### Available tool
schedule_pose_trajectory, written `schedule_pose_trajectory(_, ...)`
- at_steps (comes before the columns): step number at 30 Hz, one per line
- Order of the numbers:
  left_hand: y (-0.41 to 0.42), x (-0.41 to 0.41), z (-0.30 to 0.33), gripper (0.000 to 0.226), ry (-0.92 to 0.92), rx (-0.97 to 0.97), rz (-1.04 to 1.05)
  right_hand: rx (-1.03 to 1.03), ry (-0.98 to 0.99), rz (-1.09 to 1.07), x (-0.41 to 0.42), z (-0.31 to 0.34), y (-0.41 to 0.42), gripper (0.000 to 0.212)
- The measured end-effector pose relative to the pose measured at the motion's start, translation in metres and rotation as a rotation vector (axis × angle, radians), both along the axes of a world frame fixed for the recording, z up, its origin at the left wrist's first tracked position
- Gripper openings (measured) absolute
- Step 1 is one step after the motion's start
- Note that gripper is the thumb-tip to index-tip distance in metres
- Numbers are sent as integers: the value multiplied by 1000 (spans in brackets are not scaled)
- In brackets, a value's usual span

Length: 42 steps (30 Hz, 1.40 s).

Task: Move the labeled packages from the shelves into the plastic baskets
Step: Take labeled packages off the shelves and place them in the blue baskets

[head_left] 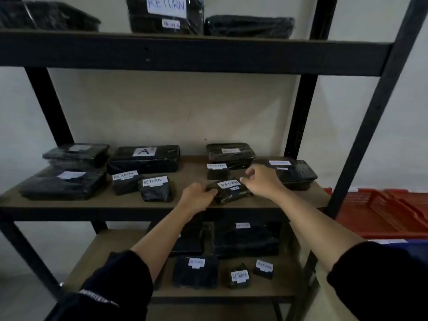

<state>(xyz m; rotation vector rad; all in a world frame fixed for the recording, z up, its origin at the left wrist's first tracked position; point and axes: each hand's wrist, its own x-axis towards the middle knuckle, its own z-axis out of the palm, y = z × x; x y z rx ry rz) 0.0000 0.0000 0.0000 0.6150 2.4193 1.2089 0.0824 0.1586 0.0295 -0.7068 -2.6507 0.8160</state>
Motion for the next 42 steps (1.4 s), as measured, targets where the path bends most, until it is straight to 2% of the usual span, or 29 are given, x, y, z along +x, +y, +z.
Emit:
schedule_pose_trajectory(6,12,-18,-16,37,-62,34,181,-97,-100,-2,-20,-24,12,38)
schedule_pose_trajectory(10,17,-24,-12,53,-187,125,281,-230,-100,-79,-36,-31,25,36)
schedule_pose_trajectory(15,22,-32,-10,59,-268,149,302,-666,-5,-187,-46,-31,29,37)
schedule_pose_trajectory(19,21,-37,-12,59,-321,213,315,-1033,48,-112,-51,-28,27,37)
schedule_pose_trajectory(23,16,-42,-17,58,-346,307,341,-1261,141,-11,-41,-24,24,20)
schedule_pose_trajectory(27,13,-43,-22,53,-338,381,394,-1389,373,40,-32,-16,22,25)
schedule_pose_trajectory(30,13,-41,-22,49,-317,367,371,-1439,489,82,-24,-3,20,30)
schedule_pose_trajectory(38,4,-32,-17,42,-325,393,294,-1402,598,110,4,18,4,34)
schedule_pose_trajectory(42,0,-17,-16,34,-250,382,249,-1388,622,72,23,15,-4,30)
